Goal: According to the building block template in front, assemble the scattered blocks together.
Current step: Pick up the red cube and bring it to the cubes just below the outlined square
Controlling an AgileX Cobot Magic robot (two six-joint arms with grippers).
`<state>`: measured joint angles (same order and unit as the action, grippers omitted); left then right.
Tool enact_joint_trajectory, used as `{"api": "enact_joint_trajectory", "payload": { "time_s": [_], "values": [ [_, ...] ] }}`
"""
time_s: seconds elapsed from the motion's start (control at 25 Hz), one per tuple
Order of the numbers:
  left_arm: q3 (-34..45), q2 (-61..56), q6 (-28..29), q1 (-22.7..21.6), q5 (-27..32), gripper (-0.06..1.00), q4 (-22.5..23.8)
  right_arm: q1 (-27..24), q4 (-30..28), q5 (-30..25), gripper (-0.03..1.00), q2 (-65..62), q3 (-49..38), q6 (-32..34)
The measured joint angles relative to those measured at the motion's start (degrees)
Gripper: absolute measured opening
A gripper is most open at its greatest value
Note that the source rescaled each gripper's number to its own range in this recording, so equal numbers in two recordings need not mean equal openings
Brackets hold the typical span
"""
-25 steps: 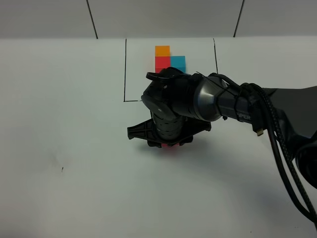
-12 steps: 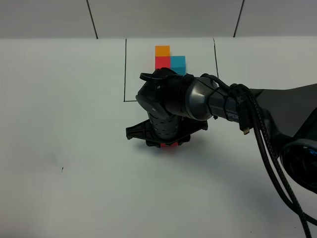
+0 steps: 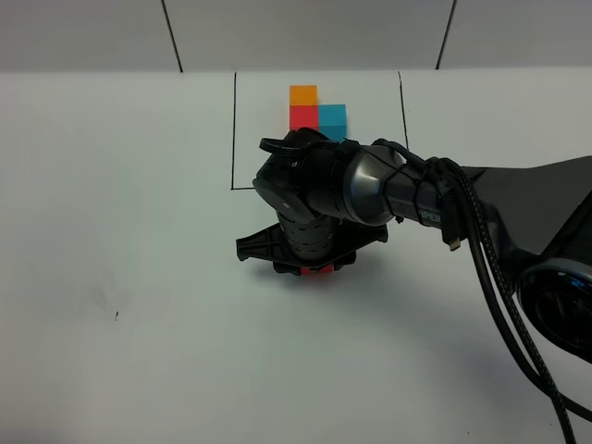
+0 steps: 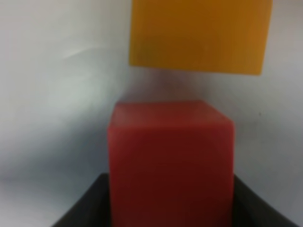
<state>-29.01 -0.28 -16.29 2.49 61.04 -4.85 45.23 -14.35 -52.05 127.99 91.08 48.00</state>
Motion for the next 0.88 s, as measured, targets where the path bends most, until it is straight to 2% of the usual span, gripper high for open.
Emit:
{"api": "enact_joint_trajectory", "payload": {
  "time_s": [0.88],
  "values": [
    [0.0, 0.0, 0.0, 0.0, 0.0, 0.26, 0.0, -1.1, -0.4, 2.3, 0.01, 1.2, 0.0, 1.1]
  ]
}}
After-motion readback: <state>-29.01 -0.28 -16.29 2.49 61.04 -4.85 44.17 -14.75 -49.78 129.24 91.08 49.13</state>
